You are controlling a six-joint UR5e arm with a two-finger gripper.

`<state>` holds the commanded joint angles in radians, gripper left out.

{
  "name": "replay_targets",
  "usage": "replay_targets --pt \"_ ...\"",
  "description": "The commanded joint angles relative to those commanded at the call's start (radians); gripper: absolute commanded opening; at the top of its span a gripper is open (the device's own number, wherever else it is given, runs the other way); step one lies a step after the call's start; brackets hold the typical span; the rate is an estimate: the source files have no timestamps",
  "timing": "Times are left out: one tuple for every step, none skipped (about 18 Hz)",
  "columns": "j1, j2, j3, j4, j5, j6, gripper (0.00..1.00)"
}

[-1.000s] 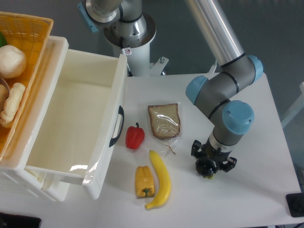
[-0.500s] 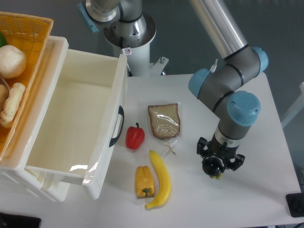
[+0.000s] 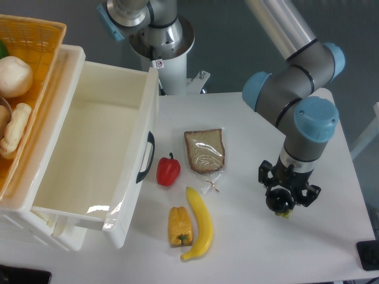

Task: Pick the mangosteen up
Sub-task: 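Lift the gripped mangosteen up off the table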

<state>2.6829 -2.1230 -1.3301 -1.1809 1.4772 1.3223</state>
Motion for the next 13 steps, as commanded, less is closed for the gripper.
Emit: replay_targets --pt "0.003 0.002 0.009 -0.020 0.000 0.009 0.14" --pt "0.003 0.006 0.018 -0.040 0.002 0.029 0.14" --pt "0.003 0.012 0.025 -0.060 0.006 0.046 0.14" --pt "0.003 0.020 0.026 -0.071 0.029 0.058 0.14" --pt "0.003 0.028 0.026 -0.078 0.063 0.063 0.14" --pt "0.003 0.037 0.028 -0.088 0.084 0.064 0.13" --pt "0.003 0.043 0.029 -0.101 0.086 0.064 0.11" --pt "0.003 0.051 0.034 -0.109 0.090 0.064 0.10" --pt "0.003 0.054 0.037 -0.120 0.098 0.064 0.09" --pt "0.003 0.057 0.038 -0.135 0.113 0.075 0.08" --pt "0.003 0.061 0.041 -0.143 0.123 0.086 0.07" --pt "0.003 0.064 0.042 -0.151 0.124 0.092 0.06" --pt "0.003 0.064 0.042 -0.154 0.124 0.092 0.06"
